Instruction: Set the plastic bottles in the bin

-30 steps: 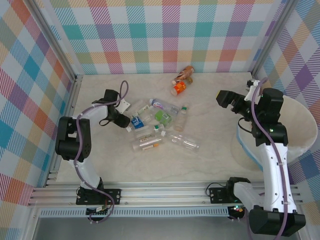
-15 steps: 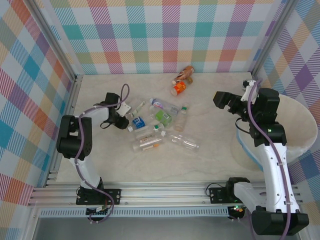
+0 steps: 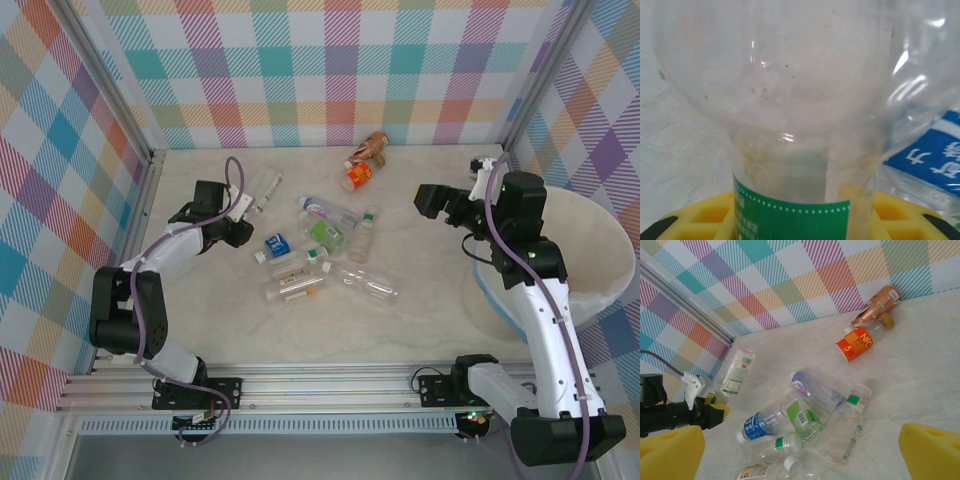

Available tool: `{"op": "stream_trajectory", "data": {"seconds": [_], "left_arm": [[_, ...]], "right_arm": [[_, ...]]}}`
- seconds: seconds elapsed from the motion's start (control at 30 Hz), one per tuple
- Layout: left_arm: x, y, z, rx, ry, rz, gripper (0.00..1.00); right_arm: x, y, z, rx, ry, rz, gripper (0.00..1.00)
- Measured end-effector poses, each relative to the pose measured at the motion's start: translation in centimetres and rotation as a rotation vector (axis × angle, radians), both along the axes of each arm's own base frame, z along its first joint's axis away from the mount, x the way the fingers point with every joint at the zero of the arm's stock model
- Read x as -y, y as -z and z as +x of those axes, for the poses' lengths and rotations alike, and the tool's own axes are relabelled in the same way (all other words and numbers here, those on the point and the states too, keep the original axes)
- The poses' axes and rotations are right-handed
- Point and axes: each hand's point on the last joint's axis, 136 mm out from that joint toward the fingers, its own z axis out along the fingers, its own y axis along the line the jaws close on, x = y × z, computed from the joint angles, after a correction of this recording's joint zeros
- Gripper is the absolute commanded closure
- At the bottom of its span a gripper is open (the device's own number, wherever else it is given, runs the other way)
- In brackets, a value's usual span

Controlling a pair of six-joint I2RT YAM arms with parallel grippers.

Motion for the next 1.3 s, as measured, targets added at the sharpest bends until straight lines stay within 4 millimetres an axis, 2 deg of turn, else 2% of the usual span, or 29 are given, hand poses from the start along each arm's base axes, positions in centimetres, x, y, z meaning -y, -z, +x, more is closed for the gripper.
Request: {"op": "stream_trajectory", "data": {"seconds": [0.07, 0.17, 0.3, 0.37, 0.43, 0.53, 0.67, 0.77, 0.87, 1.1, 1.17, 1.3], "left_arm": [[0.9, -1.9, -0.2, 0.041, 0.002, -0.064, 1.00], [2.9, -6.0, -0.5, 0.132, 0.019, -0.203, 1.00], [6.6, -11.8, -2.0, 0.263, 0.082, -0.379, 1.00], [9.1, -13.5, -3.2, 0.286, 0.132, -0.441, 1.00], [11.6, -14.4, -4.3, 0.284, 0.181, -0.488, 1.00], [15.2, -14.3, -6.2, 0.251, 0.251, -0.524, 1.00], [19.0, -13.0, -8.2, 0.203, 0.318, -0.516, 1.00], [20.9, -11.7, -9.1, 0.174, 0.348, -0.492, 1.00], [22.1, -10.9, -9.4, 0.172, 0.364, -0.460, 1.00], [23.9, -11.2, -9.4, 0.218, 0.394, -0.403, 1.00], [23.9, -11.3, -9.3, 0.224, 0.394, -0.399, 1.00], [24.0, -11.5, -9.2, 0.233, 0.401, -0.400, 0.97]], "right_arm": [[-0.8, 0.1, 0.2, -0.007, -0.021, 0.011, 0.00], [-2.4, 0.0, 0.3, -0.009, -0.062, 0.035, 0.00], [-5.1, -0.4, 0.5, 0.001, -0.122, 0.066, 0.00], [-6.5, 0.1, 0.8, -0.016, -0.147, 0.074, 0.00], [-8.0, 0.7, 1.1, -0.037, -0.173, 0.081, 0.00], [-10.6, 1.8, 1.4, -0.075, -0.225, 0.098, 0.00], [-14.0, 2.6, 1.9, -0.126, -0.291, 0.107, 0.00], [-16.1, 2.4, 2.0, -0.133, -0.328, 0.108, 0.00], [-17.3, 2.1, 2.6, -0.141, -0.323, 0.111, 0.00], [-17.3, 2.5, 4.0, -0.170, -0.258, 0.125, 0.01], [-17.1, 2.5, 4.3, -0.173, -0.236, 0.129, 0.12], [-16.5, 2.6, 4.9, -0.175, -0.183, 0.126, 0.25]]}}
